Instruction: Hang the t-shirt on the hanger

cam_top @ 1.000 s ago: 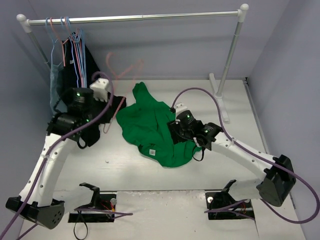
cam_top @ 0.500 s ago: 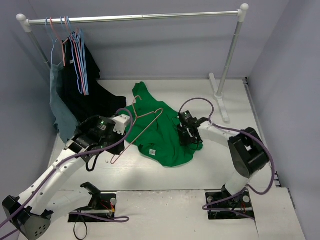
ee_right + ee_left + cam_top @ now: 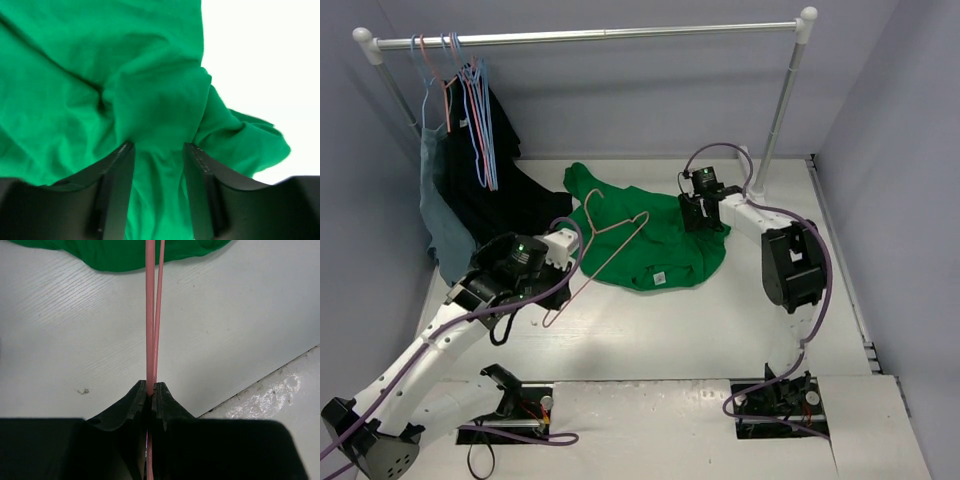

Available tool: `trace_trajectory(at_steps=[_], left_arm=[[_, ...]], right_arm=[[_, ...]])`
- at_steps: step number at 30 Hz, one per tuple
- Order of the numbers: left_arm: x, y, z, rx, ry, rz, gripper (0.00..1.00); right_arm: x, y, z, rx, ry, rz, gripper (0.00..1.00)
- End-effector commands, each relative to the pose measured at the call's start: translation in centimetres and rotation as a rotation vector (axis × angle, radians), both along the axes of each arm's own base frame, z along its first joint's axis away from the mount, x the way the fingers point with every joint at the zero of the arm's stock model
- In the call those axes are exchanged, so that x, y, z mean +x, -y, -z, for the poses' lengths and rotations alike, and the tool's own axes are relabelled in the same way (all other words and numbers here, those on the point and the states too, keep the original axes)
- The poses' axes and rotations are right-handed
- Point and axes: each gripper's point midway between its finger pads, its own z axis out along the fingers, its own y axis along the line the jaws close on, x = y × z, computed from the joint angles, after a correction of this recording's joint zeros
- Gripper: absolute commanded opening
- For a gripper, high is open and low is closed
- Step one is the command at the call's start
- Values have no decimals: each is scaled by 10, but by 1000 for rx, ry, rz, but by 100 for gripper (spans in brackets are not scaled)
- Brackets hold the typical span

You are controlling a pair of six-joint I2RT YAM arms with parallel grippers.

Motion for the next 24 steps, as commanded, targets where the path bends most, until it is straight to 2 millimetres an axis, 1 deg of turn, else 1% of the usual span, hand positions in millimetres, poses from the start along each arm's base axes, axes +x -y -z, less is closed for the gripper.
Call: trace_trajectory(at_steps=[1, 2, 3, 5, 6, 7, 8, 9, 10, 11, 12, 13, 14, 15, 18, 20, 24], left_arm=[[10, 16, -21, -69, 80, 59, 0], [9, 17, -21, -72, 80, 67, 0], [9, 17, -18, -65, 77, 76, 0], [8, 18, -16, -66, 72, 90, 0], [7, 19, -15, -65, 68, 97, 0], [7, 20, -12, -64, 63, 99, 0], [8, 20, -11, -63, 64, 100, 0], [8, 20, -10, -61, 60, 100, 0], [8, 20, -9, -56, 56, 100, 0], [9, 20, -8, -53, 54, 100, 0], [9, 21, -8, -54, 52, 103, 0], [8, 21, -8, -56, 49, 104, 0], [8, 22, -8, -60, 49, 109, 0], [8, 22, -8, -59, 45, 111, 0], [6, 24, -5, -62, 33, 123, 0], [4, 24, -3, -60, 27, 127, 0], [1, 25, -3, -55, 28, 138, 0]], right_arm=[[10, -3, -64, -4, 144, -27, 45], [5, -3, -69, 4, 155, -26, 48], [-9, -4, -74, 10, 158, -32, 48], [-25, 0, -73, 1, 151, -9, 49], [-44, 1, -69, -5, 135, -15, 49], [-53, 0, -66, -3, 125, -15, 47], [-62, -1, -63, 10, 110, 3, 44], [-72, -3, -64, 20, 108, 6, 42], [-86, 1, -52, 15, 70, 18, 41], [-93, -1, -49, 35, 57, 43, 39], [-99, -2, -52, 52, 59, 52, 39], [-113, -4, -41, 57, 28, 48, 39], [-117, -7, -41, 77, 27, 60, 40], [-125, -9, -33, 71, 5, 56, 40], [-136, -13, -19, 63, -31, 58, 42], [-138, -12, -11, 55, -42, 63, 42], [-135, -7, 0, 24, -43, 77, 42]])
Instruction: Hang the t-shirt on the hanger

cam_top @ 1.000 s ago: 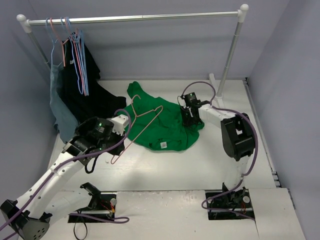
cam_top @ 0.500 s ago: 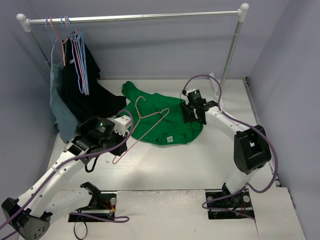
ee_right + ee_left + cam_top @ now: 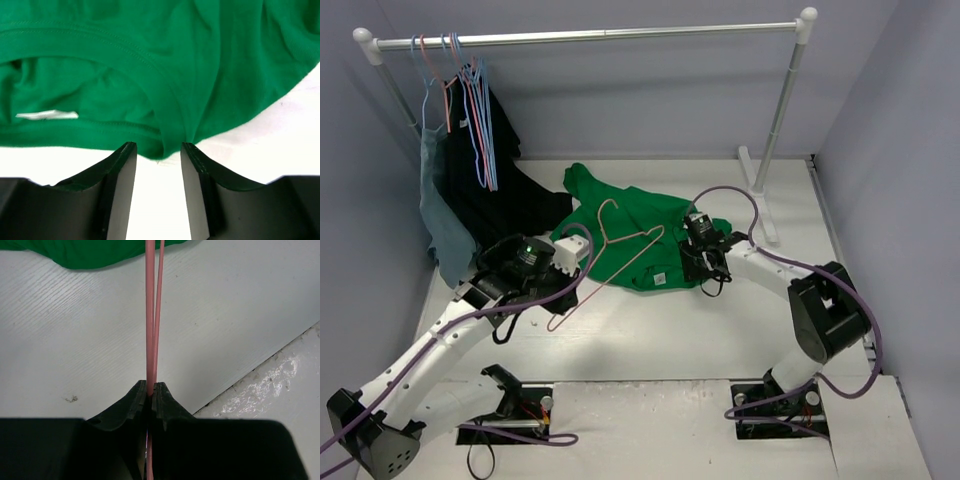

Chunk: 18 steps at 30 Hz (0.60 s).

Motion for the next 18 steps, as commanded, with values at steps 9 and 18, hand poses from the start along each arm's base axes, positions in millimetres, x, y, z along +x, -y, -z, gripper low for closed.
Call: trace_trajectory(at_steps=[9, 18], left_arm=[[-3, 18, -9, -43, 40, 73, 0], [-12, 29, -2, -58, 36, 126, 0]], right_arm=[[22, 10, 11, -68, 52, 65, 30], [33, 21, -30, -99, 145, 42, 0]])
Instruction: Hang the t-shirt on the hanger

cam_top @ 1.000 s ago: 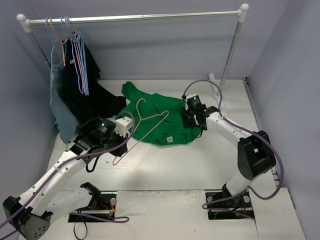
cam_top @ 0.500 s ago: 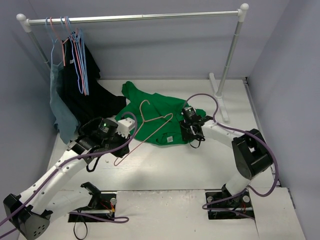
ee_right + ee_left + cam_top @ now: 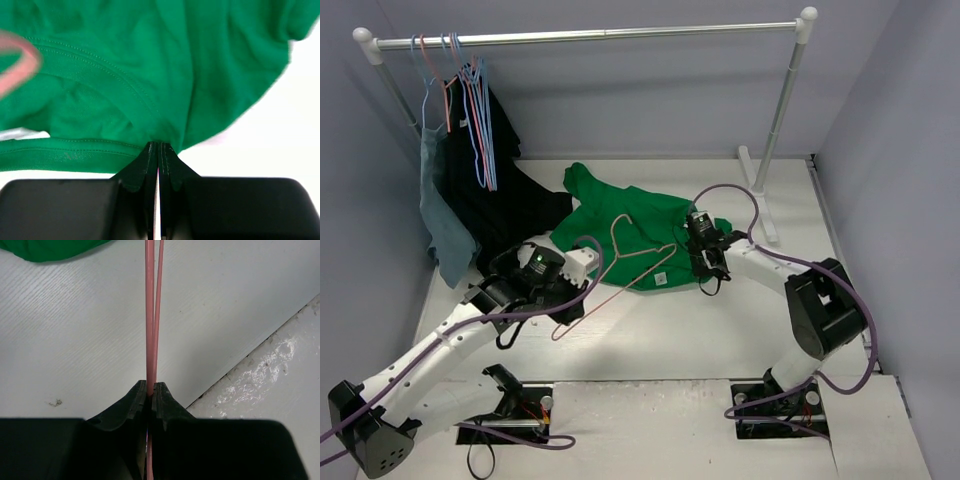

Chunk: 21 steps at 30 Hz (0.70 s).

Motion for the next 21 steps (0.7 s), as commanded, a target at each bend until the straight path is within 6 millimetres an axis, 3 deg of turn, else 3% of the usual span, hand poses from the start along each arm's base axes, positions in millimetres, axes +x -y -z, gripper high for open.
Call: trace_trajectory(at_steps=[1, 13, 21], left_arm=[[5, 18, -14, -68, 62, 47, 0], [-7, 41, -1, -48, 46, 156, 0], [-13, 41, 14, 12, 16, 172, 0]], right_arm=[[23, 6, -45, -12, 125, 3, 0], [19, 4, -73, 15, 167, -48, 0], [3, 4, -59, 36, 91, -14, 1]])
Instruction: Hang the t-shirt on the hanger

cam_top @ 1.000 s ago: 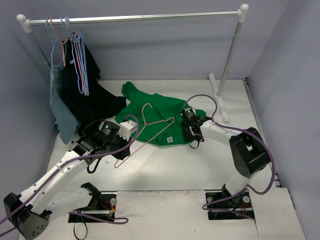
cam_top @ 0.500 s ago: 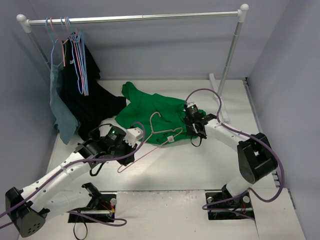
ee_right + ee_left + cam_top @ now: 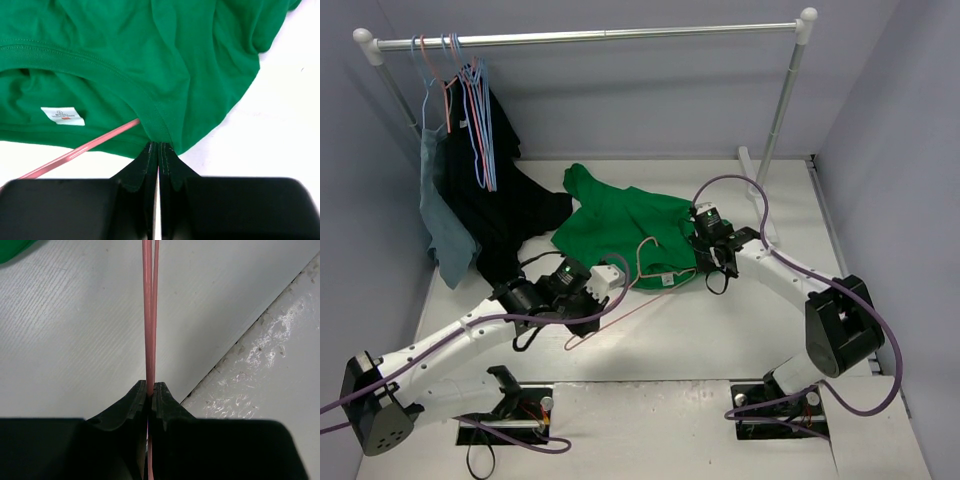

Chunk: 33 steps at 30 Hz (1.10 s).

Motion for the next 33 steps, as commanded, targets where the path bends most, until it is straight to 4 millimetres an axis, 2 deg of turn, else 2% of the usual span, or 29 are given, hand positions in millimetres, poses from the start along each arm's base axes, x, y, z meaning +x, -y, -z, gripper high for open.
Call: trace_trajectory(at_steps=[1, 2, 3, 6, 12, 21, 33], left_arm=[[9, 5, -10, -26, 63, -10, 0], [13, 1, -13, -23, 92, -32, 0], [15, -1, -13, -18, 105, -46, 0], [17, -6, -14, -9, 117, -69, 0], [18, -2, -13, -14, 101, -84, 0], [18, -16, -12, 25, 111, -128, 0], [19, -14, -11, 30, 105, -123, 0]], right_arm=[[0, 1, -12, 31, 7, 48, 7], [-1, 0, -11, 39, -1, 58, 25], [-1, -1, -12, 41, 0, 59, 32], [2, -2, -11, 41, 6, 64, 42], [9, -3, 3, 5, -33, 67, 45], [0, 0, 28, -25, -107, 81, 45], [-6, 3, 39, -67, -158, 83, 45]])
